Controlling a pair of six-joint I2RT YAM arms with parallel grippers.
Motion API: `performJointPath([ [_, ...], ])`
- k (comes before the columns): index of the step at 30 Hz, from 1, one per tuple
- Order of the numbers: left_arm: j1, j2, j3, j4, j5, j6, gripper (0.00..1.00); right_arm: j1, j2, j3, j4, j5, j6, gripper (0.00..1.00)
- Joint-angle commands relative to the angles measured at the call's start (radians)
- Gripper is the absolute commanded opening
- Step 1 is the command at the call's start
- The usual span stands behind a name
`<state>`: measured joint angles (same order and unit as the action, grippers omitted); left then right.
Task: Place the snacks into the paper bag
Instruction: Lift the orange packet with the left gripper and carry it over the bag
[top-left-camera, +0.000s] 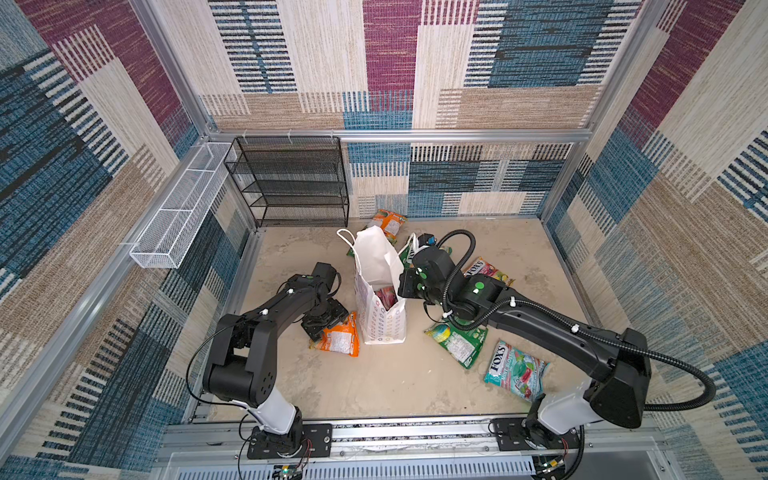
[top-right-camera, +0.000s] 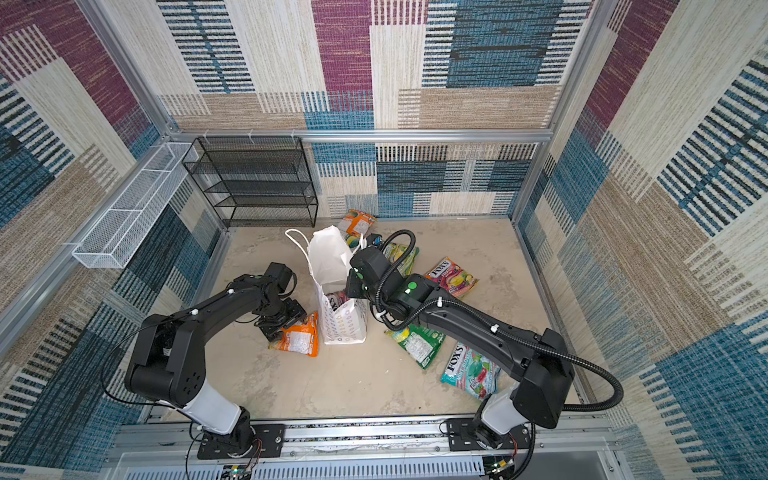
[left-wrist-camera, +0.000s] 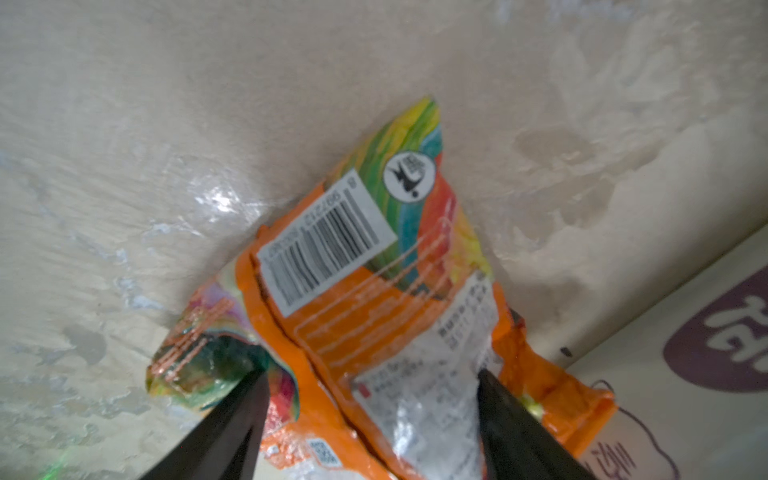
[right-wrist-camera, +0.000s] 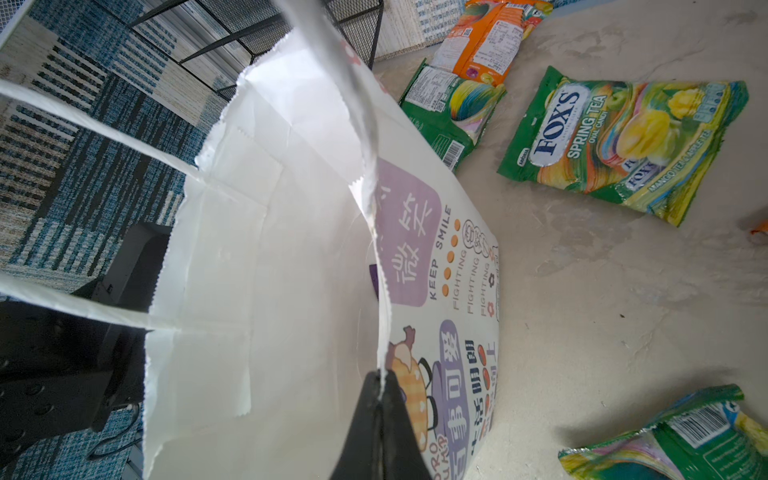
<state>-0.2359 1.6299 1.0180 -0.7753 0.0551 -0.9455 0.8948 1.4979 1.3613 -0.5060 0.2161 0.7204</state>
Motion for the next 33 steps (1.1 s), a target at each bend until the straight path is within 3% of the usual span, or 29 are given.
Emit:
performJointPath([
  [1,-0.001,0.002,-0.022,0.008,-0.016,-0.017,0.71,0.000,-0.006,0.002,0.004,-0.006,-0.012,0.00],
  [12,-0.002,-0.119,-0.056,0.031,-0.004,-0.003,0.23,0.000,-0.022,-0.004,0.001,0.014,-0.010,0.00],
  [19,0.001,-0.181,-0.041,-0.003,-0.040,0.021,0.12,0.000,-0.017,0.002,0.003,0.020,-0.017,0.00],
  [25,0.003,-0.318,0.017,-0.094,-0.127,0.048,0.07,0.000,-0.022,0.014,0.000,0.030,-0.025,0.00],
  [33,0.009,-0.490,0.285,-0.310,-0.291,0.197,0.09,0.000,-0.021,0.022,-0.003,0.041,-0.035,0.00],
])
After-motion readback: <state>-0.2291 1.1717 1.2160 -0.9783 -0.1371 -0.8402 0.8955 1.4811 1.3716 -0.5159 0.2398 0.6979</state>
